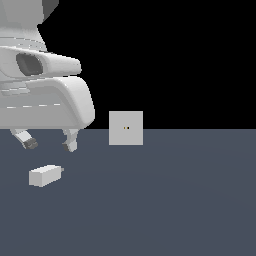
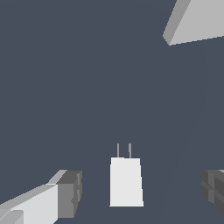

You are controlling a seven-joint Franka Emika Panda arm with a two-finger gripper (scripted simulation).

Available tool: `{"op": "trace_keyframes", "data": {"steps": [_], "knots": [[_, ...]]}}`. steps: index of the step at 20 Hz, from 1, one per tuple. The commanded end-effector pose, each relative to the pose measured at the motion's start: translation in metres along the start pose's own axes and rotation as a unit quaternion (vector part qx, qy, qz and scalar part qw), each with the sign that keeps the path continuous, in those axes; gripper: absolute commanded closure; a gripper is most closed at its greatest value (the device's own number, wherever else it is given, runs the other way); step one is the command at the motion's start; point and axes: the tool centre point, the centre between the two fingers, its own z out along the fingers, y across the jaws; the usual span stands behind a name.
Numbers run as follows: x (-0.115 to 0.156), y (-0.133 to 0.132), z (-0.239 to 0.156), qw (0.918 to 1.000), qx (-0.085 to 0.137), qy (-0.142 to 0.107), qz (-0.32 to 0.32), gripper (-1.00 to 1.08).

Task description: Plug the charger into the wall socket.

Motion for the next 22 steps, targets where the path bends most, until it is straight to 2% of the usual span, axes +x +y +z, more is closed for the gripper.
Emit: {"op": "trace_keyframes", "data": {"steps": [1, 12, 22], "knots": [[-0.002, -0.003, 0.002, 1.0, -0.001, 0.005, 0.004, -0.92], [-0.005, -0.006, 0.008, 0.9999, -0.002, 0.007, 0.007, -0.92], [-0.022, -0.006, 0.043, 0.9999, -0.002, 0.007, 0.009, -0.92]]}}
